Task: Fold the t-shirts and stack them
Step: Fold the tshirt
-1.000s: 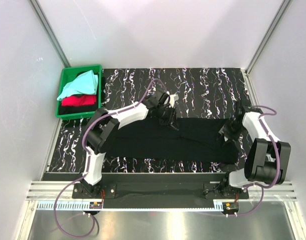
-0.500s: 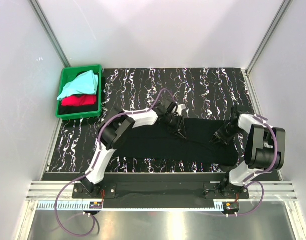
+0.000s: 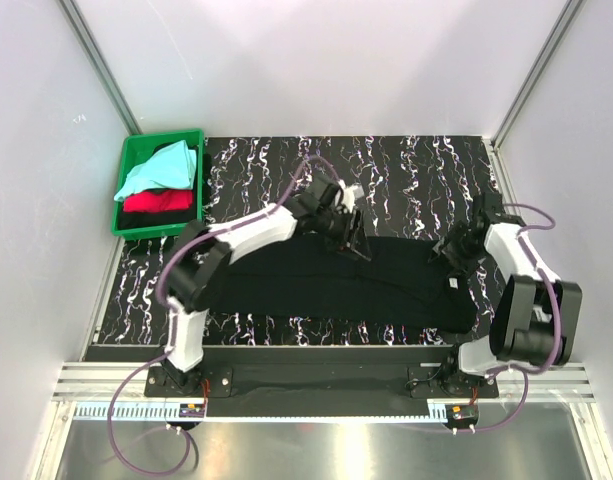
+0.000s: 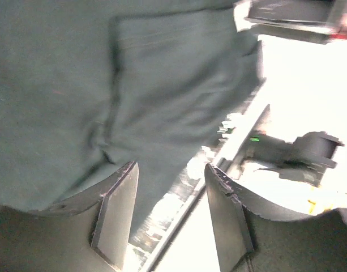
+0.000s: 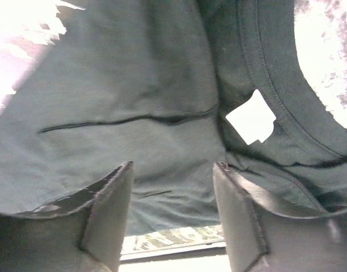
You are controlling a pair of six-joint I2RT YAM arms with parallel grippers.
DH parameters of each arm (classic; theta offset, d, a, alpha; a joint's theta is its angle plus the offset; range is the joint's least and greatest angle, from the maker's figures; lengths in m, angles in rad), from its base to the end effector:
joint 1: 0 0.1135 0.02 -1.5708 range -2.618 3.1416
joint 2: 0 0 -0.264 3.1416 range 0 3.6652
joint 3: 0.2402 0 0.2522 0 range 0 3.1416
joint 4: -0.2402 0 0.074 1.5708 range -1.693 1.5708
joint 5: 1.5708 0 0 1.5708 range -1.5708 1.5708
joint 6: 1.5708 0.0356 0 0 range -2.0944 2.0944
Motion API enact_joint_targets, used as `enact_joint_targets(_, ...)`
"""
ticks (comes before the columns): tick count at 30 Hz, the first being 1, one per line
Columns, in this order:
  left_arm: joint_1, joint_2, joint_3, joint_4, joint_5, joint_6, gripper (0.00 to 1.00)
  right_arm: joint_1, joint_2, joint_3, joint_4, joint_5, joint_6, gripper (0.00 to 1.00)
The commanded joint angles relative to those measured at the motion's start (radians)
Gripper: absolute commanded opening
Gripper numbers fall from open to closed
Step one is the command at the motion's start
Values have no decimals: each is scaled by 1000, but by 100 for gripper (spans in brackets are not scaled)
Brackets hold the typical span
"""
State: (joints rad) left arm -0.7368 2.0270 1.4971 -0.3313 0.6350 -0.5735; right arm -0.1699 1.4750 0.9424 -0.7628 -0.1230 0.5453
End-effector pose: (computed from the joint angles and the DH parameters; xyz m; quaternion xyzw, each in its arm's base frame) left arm 0.3153 -0.3146 0.2006 0.1808 0.8790 -0.4332 0.0833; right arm 0.2629 -0.0407 0.1984 0.3382 0.9291 0.0854 0.1232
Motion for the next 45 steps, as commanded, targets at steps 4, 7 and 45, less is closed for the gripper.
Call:
enact_joint_targets(4,25,-351,-70,-40,-54,4,57,43,-111,88,-93,29,125,100)
enact_joint_targets(7,80,-492,-171,-74,-60,20,58,119,-116,82,-95,29,264,100)
enact_joint_targets(45,269,-825,-437,-364,-549,139,91,225,901,1136,-102,539,56,100)
